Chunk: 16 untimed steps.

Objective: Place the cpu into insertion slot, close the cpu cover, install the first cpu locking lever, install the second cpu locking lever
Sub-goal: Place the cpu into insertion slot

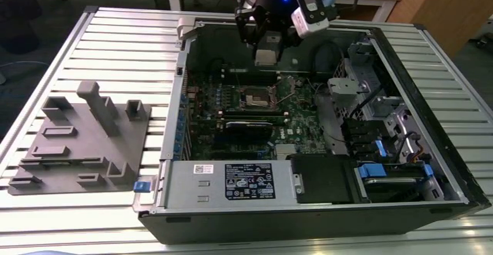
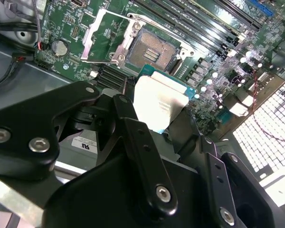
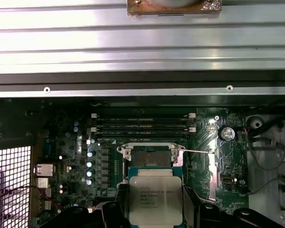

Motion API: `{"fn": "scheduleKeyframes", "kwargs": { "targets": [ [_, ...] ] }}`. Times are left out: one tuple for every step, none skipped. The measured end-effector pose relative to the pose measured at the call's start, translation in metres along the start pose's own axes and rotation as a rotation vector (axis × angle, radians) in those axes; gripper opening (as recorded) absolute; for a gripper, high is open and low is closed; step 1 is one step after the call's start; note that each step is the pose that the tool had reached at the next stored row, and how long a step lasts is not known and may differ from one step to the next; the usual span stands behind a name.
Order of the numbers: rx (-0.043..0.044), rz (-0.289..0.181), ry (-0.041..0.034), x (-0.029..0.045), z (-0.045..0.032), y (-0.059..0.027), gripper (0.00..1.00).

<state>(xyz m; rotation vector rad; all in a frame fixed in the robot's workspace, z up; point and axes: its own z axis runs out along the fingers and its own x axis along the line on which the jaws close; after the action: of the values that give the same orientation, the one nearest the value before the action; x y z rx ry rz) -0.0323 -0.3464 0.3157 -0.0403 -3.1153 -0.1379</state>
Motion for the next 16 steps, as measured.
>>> {"fn": "scheduleKeyframes", "kwargs": {
  "targets": [
    [0.0002, 0.0, 0.0001, 0.0, 0.0003, 0.0, 0.54],
    [0.0002, 0.0, 0.0001, 0.0, 0.0003, 0.0, 0.54],
    [0.0001, 0.0, 0.0, 0.0, 0.0004, 0.0, 0.54],
    [0.0001, 0.0, 0.0001, 0.0, 0.0005, 0.0, 0.54],
    [0.0001, 0.0, 0.0001, 0.0, 0.0005, -0.0001, 0.54],
    [0.0, 0.0, 0.0, 0.0, 0.0007, 0.0, 0.54],
    [-0.0002, 0.0, -0.0001, 0.0, 0.0011, -0.0001, 0.54],
    [-0.0003, 0.0, -0.0002, 0.0, 0.0015, -0.0001, 0.54],
    [0.0, 0.0, 0.0, 0.0, 0.0018, -0.0002, 0.54],
    [0.0002, 0.0, 0.0001, 0.0, 0.002, -0.0002, 0.54],
    [0.0002, 0.0, 0.0001, 0.0, 0.002, -0.0002, 0.54],
    [0.0003, 0.0, 0.0001, 0.0, 0.002, -0.0002, 0.54],
    [0.0001, 0.0, 0.0, -0.0001, 0.0022, -0.0002, 0.54],
    [0.0001, 0.0, 0.0, 0.0, 0.0022, -0.0002, 0.54],
    [0.0001, 0.0, 0.0, -0.0001, 0.0023, -0.0002, 0.54],
    [0.0, 0.0, 0.0, -0.0001, 0.0024, -0.0002, 0.54]
  ]
}}
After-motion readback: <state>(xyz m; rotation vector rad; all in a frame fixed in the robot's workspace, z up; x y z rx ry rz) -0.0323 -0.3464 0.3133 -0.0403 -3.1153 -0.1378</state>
